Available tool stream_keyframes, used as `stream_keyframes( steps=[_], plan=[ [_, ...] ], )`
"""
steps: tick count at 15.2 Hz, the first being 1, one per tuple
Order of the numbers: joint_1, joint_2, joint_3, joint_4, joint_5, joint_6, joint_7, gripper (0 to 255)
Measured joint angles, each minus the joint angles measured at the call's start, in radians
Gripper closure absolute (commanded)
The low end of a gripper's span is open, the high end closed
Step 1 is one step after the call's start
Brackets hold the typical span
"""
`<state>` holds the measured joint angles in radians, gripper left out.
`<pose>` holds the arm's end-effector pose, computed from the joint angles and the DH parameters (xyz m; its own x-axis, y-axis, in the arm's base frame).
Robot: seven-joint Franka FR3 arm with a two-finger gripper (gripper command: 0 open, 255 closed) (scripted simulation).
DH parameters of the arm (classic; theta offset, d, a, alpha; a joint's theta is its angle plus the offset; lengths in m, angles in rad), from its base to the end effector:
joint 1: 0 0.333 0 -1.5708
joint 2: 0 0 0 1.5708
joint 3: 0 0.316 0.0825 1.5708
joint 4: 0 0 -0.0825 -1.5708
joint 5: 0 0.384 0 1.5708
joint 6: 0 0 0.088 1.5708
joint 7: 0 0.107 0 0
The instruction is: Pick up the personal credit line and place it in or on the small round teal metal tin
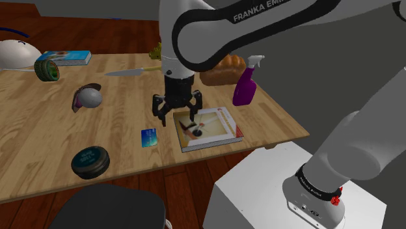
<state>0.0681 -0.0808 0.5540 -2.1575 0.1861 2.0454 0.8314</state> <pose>0.4139 0.3132 0.4251 0.9492 -0.2911 -0.1192 -0.2982 -0.9534 -0.0457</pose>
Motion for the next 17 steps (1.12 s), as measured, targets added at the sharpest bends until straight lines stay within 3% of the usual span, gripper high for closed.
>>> stream_keyframes(
  steps=[3,8,17],
  plan=[
    [0.016,0.129,0.026,0.09,-0.068,0.023,0.113,0],
    [0.086,0.345,0.03,0.259,-0.188,0.04,0.294,0],
    [0.117,0.425,0.016,0.24,-0.234,0.129,0.337,0]
  ],
)
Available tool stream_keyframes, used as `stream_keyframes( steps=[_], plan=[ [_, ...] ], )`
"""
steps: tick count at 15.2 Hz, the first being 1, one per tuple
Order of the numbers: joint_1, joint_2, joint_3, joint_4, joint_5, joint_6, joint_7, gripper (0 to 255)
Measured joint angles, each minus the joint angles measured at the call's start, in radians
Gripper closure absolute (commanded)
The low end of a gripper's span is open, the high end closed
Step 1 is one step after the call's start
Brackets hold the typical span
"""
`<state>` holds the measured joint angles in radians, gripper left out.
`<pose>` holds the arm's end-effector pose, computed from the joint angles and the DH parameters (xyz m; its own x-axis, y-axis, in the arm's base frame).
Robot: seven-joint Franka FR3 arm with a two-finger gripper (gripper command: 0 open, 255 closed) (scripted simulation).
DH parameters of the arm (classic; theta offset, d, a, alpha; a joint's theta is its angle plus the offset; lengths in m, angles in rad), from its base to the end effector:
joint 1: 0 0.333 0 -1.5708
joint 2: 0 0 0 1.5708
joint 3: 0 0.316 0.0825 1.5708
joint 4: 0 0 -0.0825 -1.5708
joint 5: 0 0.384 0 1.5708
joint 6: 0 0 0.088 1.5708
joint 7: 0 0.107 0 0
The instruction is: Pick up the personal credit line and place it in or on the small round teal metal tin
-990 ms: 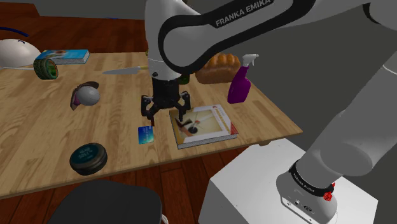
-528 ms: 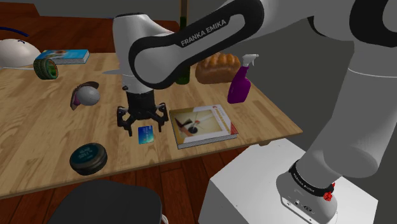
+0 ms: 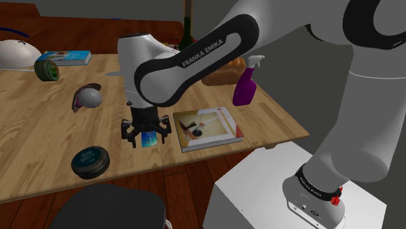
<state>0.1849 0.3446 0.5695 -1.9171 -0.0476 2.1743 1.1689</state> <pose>0.4588 0.4047 0.3380 0.9080 -0.3931 -0.1452 -0.4009 -0.9157 -0.0277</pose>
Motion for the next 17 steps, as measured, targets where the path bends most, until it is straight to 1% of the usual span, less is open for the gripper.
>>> stream_keyframes(
  steps=[5,6,17],
  plan=[
    [0.001,0.003,-0.001,-0.002,-0.002,0.005,0.001,0],
    [0.001,0.003,-0.001,-0.002,-0.002,0.005,0.001,255],
    [0.0,-0.002,0.0,0.001,0.0,0.0,0.001,255]
  ],
)
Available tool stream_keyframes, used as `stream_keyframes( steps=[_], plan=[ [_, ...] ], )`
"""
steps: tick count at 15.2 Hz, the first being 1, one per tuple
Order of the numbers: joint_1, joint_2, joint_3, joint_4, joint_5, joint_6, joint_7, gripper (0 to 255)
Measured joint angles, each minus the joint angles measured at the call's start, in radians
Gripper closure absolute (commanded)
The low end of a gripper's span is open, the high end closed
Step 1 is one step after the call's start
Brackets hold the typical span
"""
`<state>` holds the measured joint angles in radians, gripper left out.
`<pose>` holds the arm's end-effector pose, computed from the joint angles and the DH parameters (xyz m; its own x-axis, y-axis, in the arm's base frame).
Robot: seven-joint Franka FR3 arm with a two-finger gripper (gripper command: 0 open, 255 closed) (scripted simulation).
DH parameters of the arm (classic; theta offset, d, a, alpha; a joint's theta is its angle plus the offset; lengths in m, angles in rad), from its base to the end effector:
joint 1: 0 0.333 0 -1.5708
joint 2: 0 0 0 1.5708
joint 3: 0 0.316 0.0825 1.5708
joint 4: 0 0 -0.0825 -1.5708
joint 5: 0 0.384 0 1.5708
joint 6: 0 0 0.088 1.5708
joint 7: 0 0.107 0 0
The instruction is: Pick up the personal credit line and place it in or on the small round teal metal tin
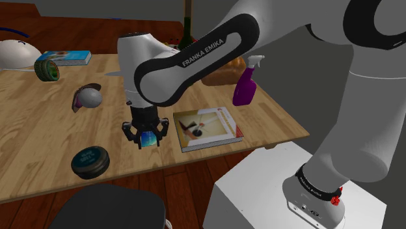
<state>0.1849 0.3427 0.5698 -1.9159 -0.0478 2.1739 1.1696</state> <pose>0.4590 0.4049 0.3395 0.9081 -0.3934 -0.1432 -0.4012 -0.9155 -0.0294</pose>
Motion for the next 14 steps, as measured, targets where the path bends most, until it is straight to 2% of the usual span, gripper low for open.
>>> stream_keyframes(
  steps=[14],
  plan=[
    [-0.02,-0.085,0.021,0.083,0.05,-0.158,-0.017,255]
  ],
)
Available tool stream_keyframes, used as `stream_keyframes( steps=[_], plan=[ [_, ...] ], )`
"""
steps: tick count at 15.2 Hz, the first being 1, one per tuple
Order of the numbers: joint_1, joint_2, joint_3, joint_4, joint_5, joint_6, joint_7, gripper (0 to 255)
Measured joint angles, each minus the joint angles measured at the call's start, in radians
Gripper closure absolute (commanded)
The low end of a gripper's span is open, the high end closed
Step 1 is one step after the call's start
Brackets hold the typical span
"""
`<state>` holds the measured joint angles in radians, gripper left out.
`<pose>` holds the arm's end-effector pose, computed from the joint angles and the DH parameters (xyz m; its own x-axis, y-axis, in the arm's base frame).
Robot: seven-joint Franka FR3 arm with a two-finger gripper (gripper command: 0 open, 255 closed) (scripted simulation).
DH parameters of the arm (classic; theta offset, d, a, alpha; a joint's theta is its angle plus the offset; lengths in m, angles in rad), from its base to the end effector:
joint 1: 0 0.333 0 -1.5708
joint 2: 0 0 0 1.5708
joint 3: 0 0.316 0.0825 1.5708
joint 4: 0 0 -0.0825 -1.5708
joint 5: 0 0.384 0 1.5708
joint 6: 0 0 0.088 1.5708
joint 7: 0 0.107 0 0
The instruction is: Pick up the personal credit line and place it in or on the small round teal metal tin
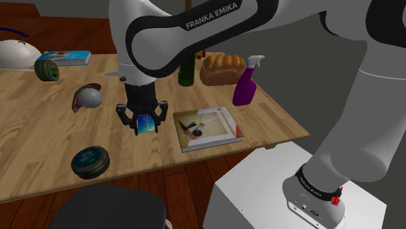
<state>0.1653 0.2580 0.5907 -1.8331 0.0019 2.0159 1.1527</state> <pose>0.4588 0.4045 0.4100 0.9080 -0.3931 -0.1447 -0.4010 -0.9157 -0.0285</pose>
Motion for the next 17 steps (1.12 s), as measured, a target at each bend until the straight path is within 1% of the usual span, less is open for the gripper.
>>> stream_keyframes(
  steps=[8,9,12,15,17],
  plan=[
    [-0.005,-0.031,0.006,0.07,0.017,-0.096,-0.001,255],
    [0.006,-0.018,0.009,0.093,0.009,-0.107,0.013,255],
    [0.061,0.059,0.016,0.195,-0.035,-0.138,0.078,255],
    [0.135,0.151,0.018,0.324,-0.086,-0.18,0.15,255],
    [0.199,0.225,0.015,0.436,-0.124,-0.221,0.198,255]
  ],
)
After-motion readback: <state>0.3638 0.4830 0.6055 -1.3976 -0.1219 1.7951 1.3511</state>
